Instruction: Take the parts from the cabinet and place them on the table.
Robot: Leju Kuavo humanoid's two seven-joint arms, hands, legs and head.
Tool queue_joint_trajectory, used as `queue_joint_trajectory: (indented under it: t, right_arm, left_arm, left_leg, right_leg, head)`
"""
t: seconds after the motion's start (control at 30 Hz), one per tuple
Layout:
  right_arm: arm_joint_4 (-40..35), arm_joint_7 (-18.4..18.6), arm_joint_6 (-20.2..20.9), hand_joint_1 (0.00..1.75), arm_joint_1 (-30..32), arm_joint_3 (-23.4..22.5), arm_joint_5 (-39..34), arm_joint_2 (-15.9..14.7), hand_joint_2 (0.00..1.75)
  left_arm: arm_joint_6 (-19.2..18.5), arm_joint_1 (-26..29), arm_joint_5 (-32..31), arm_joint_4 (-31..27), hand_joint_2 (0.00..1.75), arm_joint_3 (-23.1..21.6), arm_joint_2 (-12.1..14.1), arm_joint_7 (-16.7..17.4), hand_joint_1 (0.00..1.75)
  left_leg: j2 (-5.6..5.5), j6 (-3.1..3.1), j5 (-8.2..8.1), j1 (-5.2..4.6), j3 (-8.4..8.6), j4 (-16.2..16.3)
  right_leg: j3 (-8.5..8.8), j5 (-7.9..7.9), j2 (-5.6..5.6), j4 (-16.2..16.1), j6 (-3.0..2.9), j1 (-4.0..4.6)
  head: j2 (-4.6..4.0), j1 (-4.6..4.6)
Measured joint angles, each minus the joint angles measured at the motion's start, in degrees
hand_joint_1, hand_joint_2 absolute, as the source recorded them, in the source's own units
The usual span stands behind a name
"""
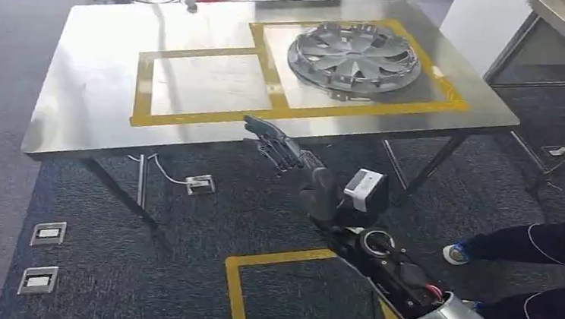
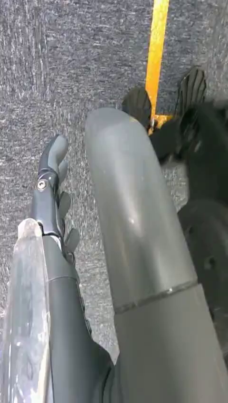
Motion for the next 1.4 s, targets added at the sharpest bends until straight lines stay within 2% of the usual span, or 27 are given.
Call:
queue_joint_trajectory:
  t: [0.1, 0.13, 0.2, 0.27, 0.3, 0.33, 0.37, 0.43, 0.47, 0.53, 0.57, 0.6, 0.63, 0.73, 0.77, 0.8, 0.9, 0.93, 0.97, 1.0, 1.07, 1.1, 1.13, 1.17, 1.27, 1.3, 1.4]
  right_arm:
    - [0.20, -0.06, 0.00, 0.00, -0.01, 0.15, -0.02, 0.00, 0.00]
    - [0.28, -0.09, 0.00, 0.00, 0.01, 0.13, -0.04, 0.00, 0.00]
    - [0.28, -0.28, 0.00, 0.00, -0.06, 0.13, -0.11, 0.00, 0.00]
    - [0.50, -0.52, 0.20, 0.00, 0.05, 0.13, -0.22, 0.00, 0.00]
    - [0.72, -0.70, 0.50, 0.00, 0.05, 0.15, -0.44, 0.00, 0.00]
    - [0.87, -0.79, 0.61, 0.00, 0.05, 0.15, -0.55, 0.00, 0.00]
    - [1.01, -0.87, 0.70, 0.00, 0.04, 0.15, -0.57, 0.00, 0.00]
    - [1.25, -1.05, 0.87, 0.00, -0.06, 0.15, -0.70, 0.00, 0.00]
    - [1.29, -1.09, 0.87, 0.00, -0.25, 0.15, -0.70, 0.00, 0.00]
    - [1.40, -1.18, 0.85, 0.00, -0.58, 0.20, -0.70, 0.02, 0.00]
    - [1.40, -1.18, 0.85, 0.00, -0.49, 0.20, -0.70, 0.02, 0.00]
    - [1.49, -1.16, 0.85, 0.00, -0.32, 0.20, -0.70, 0.02, 0.00]
    - [1.49, -1.22, 0.85, 0.00, -0.31, 0.20, -0.72, 0.02, 0.00]
    - [1.42, -1.22, 0.85, 0.00, -0.37, 0.17, -0.72, 0.24, 0.00]
    - [1.18, -1.22, 0.85, 0.00, -0.15, 0.09, -0.72, 0.39, 0.00]
    - [1.20, -1.29, 0.85, 0.00, -0.18, 0.07, -0.72, 0.37, 0.00]
    - [1.25, -1.24, 0.85, 0.00, -0.09, 0.09, -0.72, 0.37, 0.00]
    - [1.29, -1.22, 0.83, 0.00, 0.14, 0.07, -0.72, 0.33, 0.00]
    - [1.38, -1.20, 0.79, 0.00, 0.33, 0.04, -0.72, 0.15, 0.00]
    - [1.38, -1.20, 0.70, 0.00, 0.40, 0.04, -0.72, 0.15, 0.00]
    - [1.38, -1.09, 0.59, 0.00, 0.37, 0.02, -0.72, 0.15, 0.00]
    - [1.40, -1.03, 0.48, 0.00, 0.41, 0.00, -0.70, 0.13, 0.00]
    - [1.18, -0.92, 0.48, 0.00, 0.53, 0.02, -0.70, 0.20, 0.00]
    - [1.14, -0.78, 0.39, 0.00, 0.63, 0.00, -0.70, 0.17, 0.00]
    - [1.09, -0.63, -0.15, 0.00, 0.71, -0.04, -0.70, 0.17, 0.00]
    - [1.07, -0.59, -0.35, 0.00, 0.70, -0.11, -0.70, 0.17, 0.00]
    - [0.92, -0.57, -0.48, 0.00, 0.77, -0.24, -0.70, 0.15, 0.00]
  left_arm:
    - [-0.26, 0.09, 0.07, 0.00, 0.00, 0.00, 0.02, -0.22, 0.00]
    - [-0.26, 0.09, 0.04, 0.00, 0.00, 0.00, -0.07, -0.22, 0.00]
    - [-0.26, 0.09, 0.11, 0.00, 0.00, -0.02, -0.09, -0.22, 0.00]
    - [-0.24, 0.16, 0.39, 0.02, 0.00, -0.02, -0.09, -0.26, 0.00]
    - [-0.24, 0.24, 0.44, 0.00, 0.00, -0.02, -0.07, -0.31, 0.00]
    - [-0.24, 0.34, 0.50, 0.02, 0.00, -0.02, -0.07, -0.39, 0.00]
    - [-0.24, 0.44, 0.57, 0.02, 0.00, -0.02, -0.09, -0.44, 0.00]
    - [-0.26, 0.55, 0.61, 0.00, 0.00, -0.02, -0.13, -0.50, 0.00]
    - [-0.26, 0.57, 0.66, 0.00, 0.00, -0.02, -0.20, -0.59, 0.00]
    - [-0.26, 0.54, 0.66, 0.00, 0.00, -0.02, -0.24, -0.61, 0.00]
    - [-0.26, 0.56, 0.68, 0.00, 0.00, -0.02, -0.07, -0.61, 0.00]
    - [-0.26, 0.68, 0.74, 0.00, 0.00, -0.02, -0.09, -0.64, 0.00]
    - [-0.24, 0.80, 0.76, 0.02, 0.00, -0.02, -0.09, -0.64, 0.00]
    - [-0.26, 0.76, 0.76, 0.00, 0.00, -0.04, -0.04, -0.64, 0.00]
    - [-0.26, 0.81, 0.76, 0.00, 0.00, -0.04, -0.11, -0.64, 0.00]
    - [-0.28, 0.85, 0.74, 0.00, 0.00, -0.04, -0.13, -0.64, 0.00]
    - [-0.33, 0.83, 0.74, 0.00, 0.00, -0.04, -0.18, -0.64, 0.00]
    - [-0.33, 0.83, 0.74, 0.00, 0.00, -0.04, -0.18, -0.64, 0.00]
    - [-0.33, 0.90, 0.74, 0.00, 0.00, -0.04, -0.29, -0.64, 0.00]
    - [-0.33, 1.03, 0.74, 0.00, 0.00, -0.04, -0.35, -0.64, 0.00]
    - [-0.33, 1.08, 0.74, 0.00, 0.00, -0.04, -0.50, -0.64, 0.00]
    - [-0.33, 1.06, 0.74, 0.07, 0.00, -0.04, 0.08, -0.64, 0.00]
    - [-0.33, 0.94, 0.72, 0.00, 0.00, -0.04, -0.13, -0.64, 0.00]
    - [-0.33, 0.95, 0.63, 0.00, 0.00, -0.07, 0.02, -0.64, 0.00]
    - [-0.33, 1.06, 0.57, -0.02, 0.00, -0.07, -0.20, -0.64, 0.00]
    - [-0.33, 1.01, 0.55, -0.02, 0.00, -0.07, -0.18, -0.64, 0.00]
    - [-0.33, 0.97, 0.44, -0.02, 0.00, -0.07, -0.15, -0.66, 0.00]
  left_leg:
    - [-0.04, 1.29, 0.51, -0.17, -0.93, 0.54]
    - [0.18, 2.04, 1.13, 0.43, -1.10, 0.08]
    - [0.36, 2.87, 1.88, 0.32, -1.97, 0.11]
    - [0.53, 3.07, 2.60, 0.10, -2.97, 0.16]
    - [0.52, 3.02, 2.95, 0.00, -3.43, 0.19]
    - [0.51, 2.97, 3.22, -0.05, -3.78, 0.22]
    - [0.50, 2.90, 3.45, -0.08, -4.05, 0.28]
    - [0.42, 2.60, 3.69, -0.08, -4.43, 0.57]
    - [0.40, 2.46, 3.78, -0.08, -4.56, 0.76]
    - [0.43, 1.78, 4.19, -0.47, -5.29, 1.22]
    - [0.49, 2.55, 3.34, -0.85, -5.52, 1.71]
    - [0.52, 3.62, 3.94, -0.71, -5.54, 1.55]
    - [0.54, 3.28, 3.81, -0.77, -5.57, 1.59]
    - [0.49, 4.28, 4.52, -1.02, -4.86, -0.22]
    - [0.63, 3.94, 6.15, 0.33, -2.97, -3.66]
    - [0.82, 3.72, 6.78, 0.26, -1.86, -5.25]
    - [1.07, 3.12, 7.13, 0.75, -1.41, -6.01]
    - [1.05, 2.78, 7.01, 0.97, -1.47, -5.85]
    - [1.04, 2.25, 6.75, 1.36, -1.49, -5.46]
    - [1.05, 1.64, 6.36, 1.84, -1.56, -4.84]
    - [1.06, 0.00, 5.03, 2.91, -2.08, -2.46]
    - [1.06, -1.01, 4.23, 2.57, -2.82, -0.94]
    - [0.96, -1.57, 3.68, 2.77, -3.51, 0.51]
    - [0.92, -1.62, 3.90, 2.68, -3.62, 0.20]
    - [1.01, -2.05, 3.79, 3.21, -3.56, 0.29]
    - [0.98, -1.72, 2.14, 3.17, -4.43, 2.34]
    - [0.91, -1.12, -4.62, 2.28, -11.75, 17.27]
  right_leg:
    - [0.11, 1.11, 0.03, -0.42, 1.03, 0.07]
    - [-0.34, 1.07, 0.16, -0.22, 1.30, 0.00]
    - [-2.64, -3.70, 0.33, 5.14, 1.74, -0.09]
    - [-6.37, -9.29, 0.33, 15.85, 2.19, -0.10]
    - [-7.15, -10.54, 0.33, 19.08, 2.26, -0.11]
    - [-6.63, -10.46, 0.32, 19.39, 2.28, -0.10]
    - [-4.91, -9.36, 0.32, 17.21, 2.18, -0.09]
    - [2.08, -5.18, 0.32, 6.51, 1.67, -0.07]
    - [4.78, -4.21, 0.35, 2.06, 1.30, -0.02]
    - [5.01, -4.42, 0.36, 0.38, 0.65, 0.29]
    - [4.96, -4.41, 0.37, -0.05, 0.82, 0.05]
    - [4.96, -4.38, 0.41, 0.02, 0.86, 0.18]
    - [4.99, -4.18, 0.44, -0.24, 0.89, 0.00]
    - [5.38, -3.46, 0.41, -1.47, 1.49, -0.06]
    - [5.85, -3.43, 0.41, -1.76, 1.39, 0.28]
    - [5.26, -4.48, 0.51, -0.23, 1.63, 0.49]
    - [-1.25, -10.33, 0.56, 12.41, 2.59, -0.32]
    - [-2.92, -10.84, 0.54, 15.26, 3.07, -0.79]
    - [-3.07, -9.72, 0.50, 15.00, 3.61, -1.32]
    - [-1.75, -7.34, 0.42, 11.79, 4.24, -1.81]
    - [3.14, -2.04, -0.22, 1.78, 5.88, -2.99]
    - [3.59, -3.29, -0.08, 0.57, 6.64, -2.88]
    - [3.00, -3.22, 1.06, 0.93, 4.51, -2.83]
    - [2.56, -3.48, 1.04, 1.78, 3.30, -2.61]
    - [2.16, -3.47, 1.40, 2.22, 1.53, -2.29]
    - [2.15, -3.37, 1.46, 2.18, 1.21, -2.20]
    - [2.03, -3.35, 1.58, 2.08, 0.71, -1.56]
  head:
    - [0.00, 0.11]
    - [0.00, 0.11]
    - [0.00, 0.33]
    - [0.00, 0.35]
    - [0.00, 0.33]
    - [0.00, 0.35]
    - [0.00, 0.33]
    - [0.00, 0.35]
    - [0.00, 0.35]
    - [0.00, 0.16]
    - [0.00, 0.09]
    - [0.00, 0.07]
    - [0.00, 0.05]
    - [0.00, -0.04]
    - [0.00, -0.15]
    - [0.00, -0.02]
    - [0.00, 0.09]
    - [0.00, 0.07]
    - [0.00, 0.07]
    - [0.00, 0.07]
    - [0.00, 0.07]
    - [0.00, 0.11]
    - [0.00, 0.22]
    - [0.00, 0.00]
    - [0.00, -0.26]
    - [0.00, -0.35]
    - [0.00, -0.59]
